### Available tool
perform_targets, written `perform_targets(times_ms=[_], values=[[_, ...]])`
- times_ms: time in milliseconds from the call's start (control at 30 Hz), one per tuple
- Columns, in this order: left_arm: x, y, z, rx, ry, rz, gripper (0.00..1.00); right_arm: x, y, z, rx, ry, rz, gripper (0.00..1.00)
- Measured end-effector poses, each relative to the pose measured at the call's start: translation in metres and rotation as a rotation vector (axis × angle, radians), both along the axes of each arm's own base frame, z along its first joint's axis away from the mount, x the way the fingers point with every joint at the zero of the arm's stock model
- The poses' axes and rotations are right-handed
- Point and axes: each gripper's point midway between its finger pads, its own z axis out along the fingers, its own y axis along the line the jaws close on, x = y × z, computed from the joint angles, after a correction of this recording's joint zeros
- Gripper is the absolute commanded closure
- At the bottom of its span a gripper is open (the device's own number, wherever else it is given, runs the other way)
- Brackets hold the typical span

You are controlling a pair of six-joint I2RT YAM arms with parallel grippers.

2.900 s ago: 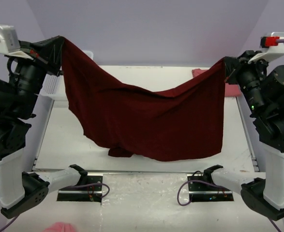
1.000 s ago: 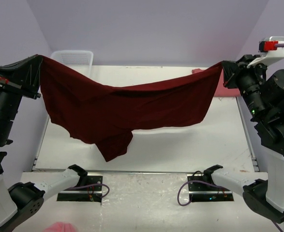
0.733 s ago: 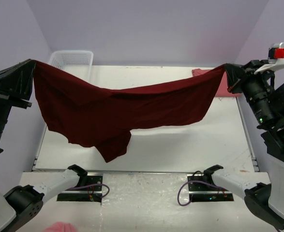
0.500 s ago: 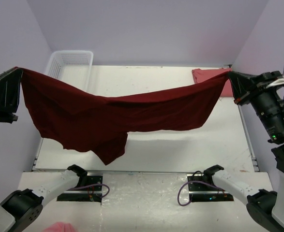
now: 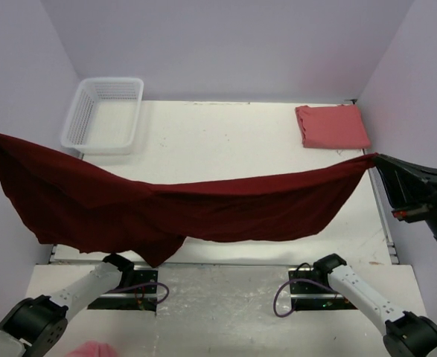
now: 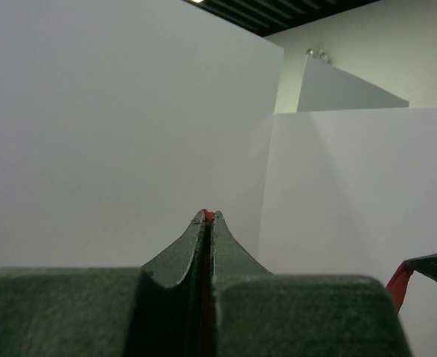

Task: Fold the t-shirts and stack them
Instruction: Flatten out the tshirt

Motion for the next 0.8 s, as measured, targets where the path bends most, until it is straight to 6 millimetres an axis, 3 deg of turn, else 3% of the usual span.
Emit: perform_targets(times_ms=[367, 633, 800], values=[[-0.027, -0.023, 0.037, -0.007, -0.160, -0.179, 1.00, -0.050, 0.003, 0.022, 0.020, -0.118, 0.122, 1.00], [-0.044, -0.034, 0.048, -0.002, -0.234, -0.275, 1.00, -0.091, -0.004, 0.039, 0.030, -0.228, 0.179, 1.00], [-0.056, -0.036, 0.053, -0.005, -0.275, -0.320, 1.00, -0.100, -0.005, 0.038, 0.031, -0.245, 0.191, 1.00]])
